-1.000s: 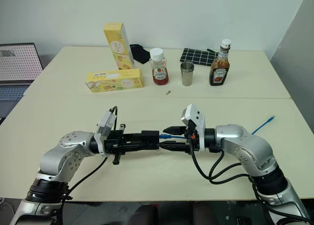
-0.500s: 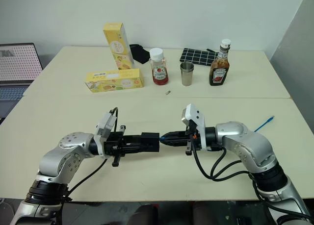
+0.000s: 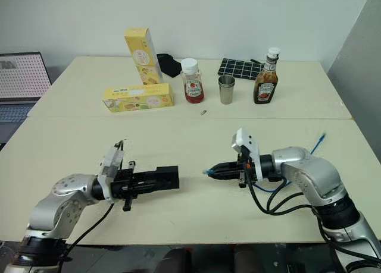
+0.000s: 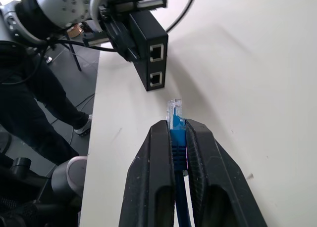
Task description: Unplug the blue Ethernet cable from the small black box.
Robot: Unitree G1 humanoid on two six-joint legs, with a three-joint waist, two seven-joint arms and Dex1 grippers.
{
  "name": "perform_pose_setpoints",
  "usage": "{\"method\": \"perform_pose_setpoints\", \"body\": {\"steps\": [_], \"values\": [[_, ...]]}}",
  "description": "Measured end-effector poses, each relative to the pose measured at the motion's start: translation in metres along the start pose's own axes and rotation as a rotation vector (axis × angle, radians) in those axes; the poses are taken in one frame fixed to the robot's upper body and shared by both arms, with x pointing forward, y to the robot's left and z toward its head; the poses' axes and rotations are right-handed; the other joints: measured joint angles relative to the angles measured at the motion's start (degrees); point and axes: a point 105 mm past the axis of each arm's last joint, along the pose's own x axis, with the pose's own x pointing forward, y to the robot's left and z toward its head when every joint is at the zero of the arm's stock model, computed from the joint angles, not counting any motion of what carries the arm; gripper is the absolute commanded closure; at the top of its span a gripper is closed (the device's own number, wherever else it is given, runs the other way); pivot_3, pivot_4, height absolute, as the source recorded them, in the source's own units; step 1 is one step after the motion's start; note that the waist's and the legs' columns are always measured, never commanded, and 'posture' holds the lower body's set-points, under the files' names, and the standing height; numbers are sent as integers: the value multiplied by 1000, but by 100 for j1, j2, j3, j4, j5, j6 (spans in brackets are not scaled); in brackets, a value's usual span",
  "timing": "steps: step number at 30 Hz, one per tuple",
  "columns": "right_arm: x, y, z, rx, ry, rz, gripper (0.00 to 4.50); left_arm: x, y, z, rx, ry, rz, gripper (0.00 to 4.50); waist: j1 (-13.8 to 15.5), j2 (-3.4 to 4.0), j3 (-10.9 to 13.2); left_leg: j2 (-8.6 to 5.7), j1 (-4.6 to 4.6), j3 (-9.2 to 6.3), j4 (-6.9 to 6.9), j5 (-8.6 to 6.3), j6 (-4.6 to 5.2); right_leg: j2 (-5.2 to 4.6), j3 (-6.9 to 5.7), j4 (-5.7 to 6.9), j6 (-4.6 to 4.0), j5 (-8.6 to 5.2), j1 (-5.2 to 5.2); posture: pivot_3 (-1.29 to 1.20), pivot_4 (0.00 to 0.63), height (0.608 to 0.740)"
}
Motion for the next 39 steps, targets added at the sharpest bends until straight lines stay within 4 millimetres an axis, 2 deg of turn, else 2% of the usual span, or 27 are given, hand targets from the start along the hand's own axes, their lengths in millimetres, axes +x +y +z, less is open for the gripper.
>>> {"method": "perform_pose_setpoints", "body": {"steps": [1,2,4,6,8,9,10,11,14,18,20,21,23,24,29,31,34,38,39], "values": [[4,-13,0,-4,-28,-67,4428,-3,1,-1,-7,-4,27,3714,-12,-1,-1,0,3,4,0,0,0,1,3,2,0,0,1,0,150,740],[10,-36,-1,-7,-59,-188,4428,-5,1,0,-13,-8,55,3714,-22,0,0,0,4,6,0,0,0,1,5,11,0,0,-4,0,150,740],[17,-53,-2,-10,-77,-285,4428,-5,1,1,-9,-14,69,3714,-14,5,4,-1,3,7,-1,1,-1,2,5,18,0,0,-10,0,150,740],[24,-87,1,-30,-97,-485,4428,-5,1,2,-12,-18,100,3714,-21,5,4,0,2,17,-1,1,-2,2,12,24,-1,1,-18,0,150,740],[28,-111,-2,-51,-89,-636,4428,-3,1,3,-14,-21,126,3714,-18,5,3,1,-4,25,-1,1,-3,2,18,26,-1,1,-26,0,150,740],[29,-115,-4,-56,-84,-659,4428,-3,1,3,-18,-19,133,3714,-9,5,4,1,-7,24,-1,2,-3,1,16,25,-1,1,-28,0,150,740],[28,-118,-7,-61,-76,-685,3727,-3,2,3,-20,-17,143,3714,9,5,3,3,-13,23,-2,2,-3,1,14,25,-1,1,-32,0,150,740],[30,-125,-12,-66,-56,-719,3664,-4,5,2,-23,-13,174,3714,6,5,4,3,-14,30,0,2,-3,0,19,24,-1,1,-34,0,150,740],[30,-130,-19,-76,-26,-738,2857,-4,10,2,-28,-6,221,3714,3,5,4,4,-21,35,1,1,-2,-2,24,24,0,1,-37,0,150,740],[28,-128,-16,-96,-31,-706,1917,-6,24,6,-30,-16,314,3714,2,8,5,4,-21,32,1,1,-2,-2,20,26,0,1,-38,0,150,740],[20,-122,-7,-145,-39,-672,1418,-16,39,7,-12,-38,421,3714,2,8,5,4,-21,31,1,1,-2,-2,19,26,0,1,-38,0,150,740],[8,-113,1,-195,-47,-631,1052,-24,52,6,10,-50,523,3714,15,8,5,4,-22,27,1,1,-1,-3,16,22,0,1,-37,0,150,740],[4,-105,6,-218,-56,-585,527,-31,61,5,26,-55,586,3714,8,8,5,2,-24,29,1,1,-1,-4,17,21,0,1,-38,0,150,740],[3,-91,11,-245,-70,-512,373,-34,67,6,50,-78,635,3714,13,9,6,4,-29,23,1,1,-1,-4,12,22,0,1,-40,0,150,740],[21,-30,39,-372,-114,-216,373,-45,89,13,168,-175,789,3714,-16,7,5,2,-30,24,3,1,-2,-1,12,26,0,2,-48,0,150,740],[30,-17,46,-407,-119,-171,373,-55,99,11,204,-193,881,3714,-16,5,3,3,-30,18,4,1,-2,0,6,28,-1,2,-48,0,150,740],[44,-7,51,-416,-115,-130,373,-74,115,6,262,-203,1031,3714,4,5,3,-2,-33,12,6,2,-3,-2,3,29,-1,2,-48,0,150,740],[56,-2,50,-426,-85,-101,373,-84,132,-6,249,-220,1140,3714,37,1,1,-6,-49,2,13,2,-3,-7,-8,25,1,3,-50,0,150,740],[57,-1,49,-434,-74,-100,345,-85,136,-11,230,-224,1159,3364,36,-1,0,-8,-58,2,16,2,-4,-7,-8,25,4,4,-57,0,150,740]]}}
